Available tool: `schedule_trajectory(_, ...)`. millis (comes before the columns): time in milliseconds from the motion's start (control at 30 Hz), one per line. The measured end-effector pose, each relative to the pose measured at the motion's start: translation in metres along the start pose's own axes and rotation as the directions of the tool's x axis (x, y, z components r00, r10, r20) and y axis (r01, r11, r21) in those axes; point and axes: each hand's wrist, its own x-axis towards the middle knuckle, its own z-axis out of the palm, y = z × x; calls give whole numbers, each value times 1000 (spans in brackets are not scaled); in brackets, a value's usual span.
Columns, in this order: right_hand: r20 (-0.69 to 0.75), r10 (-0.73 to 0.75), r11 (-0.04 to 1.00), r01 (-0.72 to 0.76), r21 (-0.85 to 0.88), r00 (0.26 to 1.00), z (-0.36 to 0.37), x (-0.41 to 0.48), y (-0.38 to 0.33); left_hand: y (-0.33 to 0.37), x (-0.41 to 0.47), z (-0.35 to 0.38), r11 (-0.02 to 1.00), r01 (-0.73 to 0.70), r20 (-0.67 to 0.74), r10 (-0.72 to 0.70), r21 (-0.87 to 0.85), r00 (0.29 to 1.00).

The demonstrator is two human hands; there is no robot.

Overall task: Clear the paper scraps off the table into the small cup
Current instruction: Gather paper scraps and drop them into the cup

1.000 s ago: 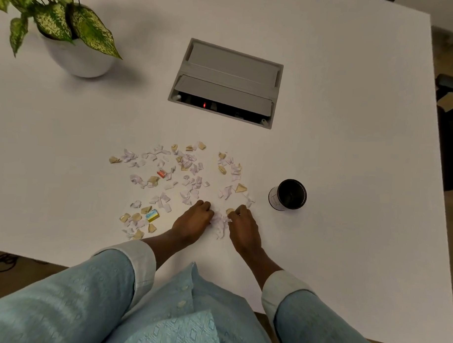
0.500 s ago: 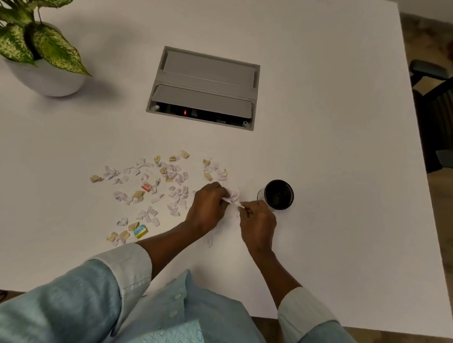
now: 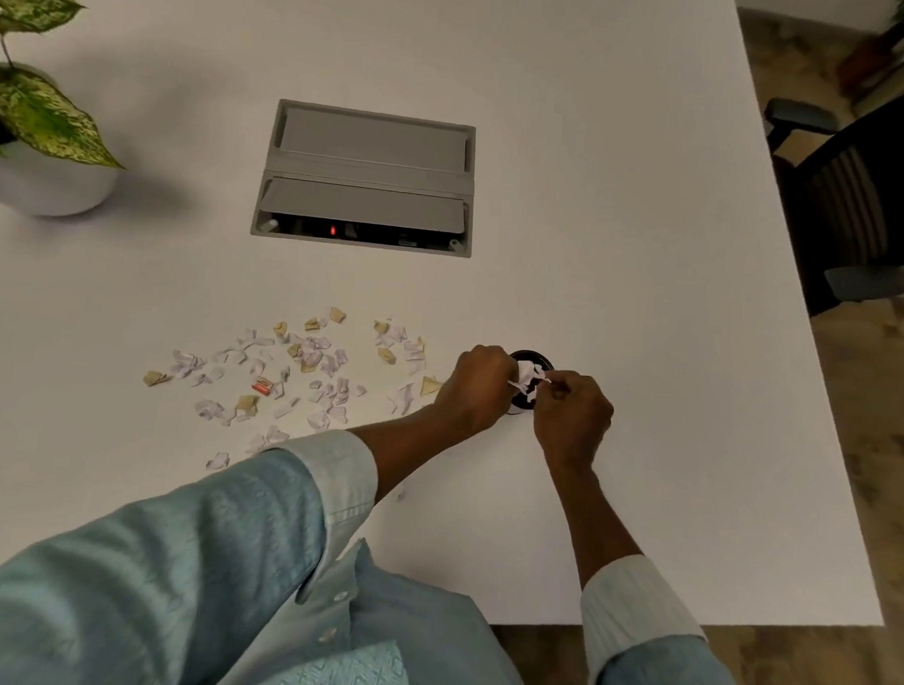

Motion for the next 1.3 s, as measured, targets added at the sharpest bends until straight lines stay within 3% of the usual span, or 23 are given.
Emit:
schedule_trajectory(300, 13, 44, 999, -44, 15, 999, 3, -2, 6, 20, 11, -2, 994, -75, 55, 79, -79, 995)
schedule_trajectory(533, -23, 53, 997, -51, 65, 998, 2, -4, 3, 11, 11, 1, 993, -115, 91, 113, 21, 990)
schedule_trajectory(767, -99, -43, 987, 58, 152, 994, 1, -11, 1, -4, 0, -1, 994, -75, -22, 73, -83, 997)
schedule_trajectory(867, -77, -110, 974, 123, 189, 991, 8, -22, 4, -26, -13, -4, 999, -34, -107, 33, -8, 994)
schedule_trajectory(967, 12, -180, 962, 173, 213, 984, 20, -40, 6, -62, -32, -6, 996, 34, -90, -26, 86, 996)
schedule_trajectory(1033, 158, -197, 961, 159, 225, 968, 32, -54, 11, -88, -47, -6, 983, 73, -25, -69, 171, 997)
schedule_trajectory(1167, 499, -184, 982, 178, 61, 847, 56, -75, 23, -132, -76, -8, 932, 146, 129, -198, 333, 972)
schedule_trajectory(1300, 656, -156, 935, 324, -143, 738, 71, -81, 24, -154, -100, 1, 898, 107, 277, -242, 427, 930)
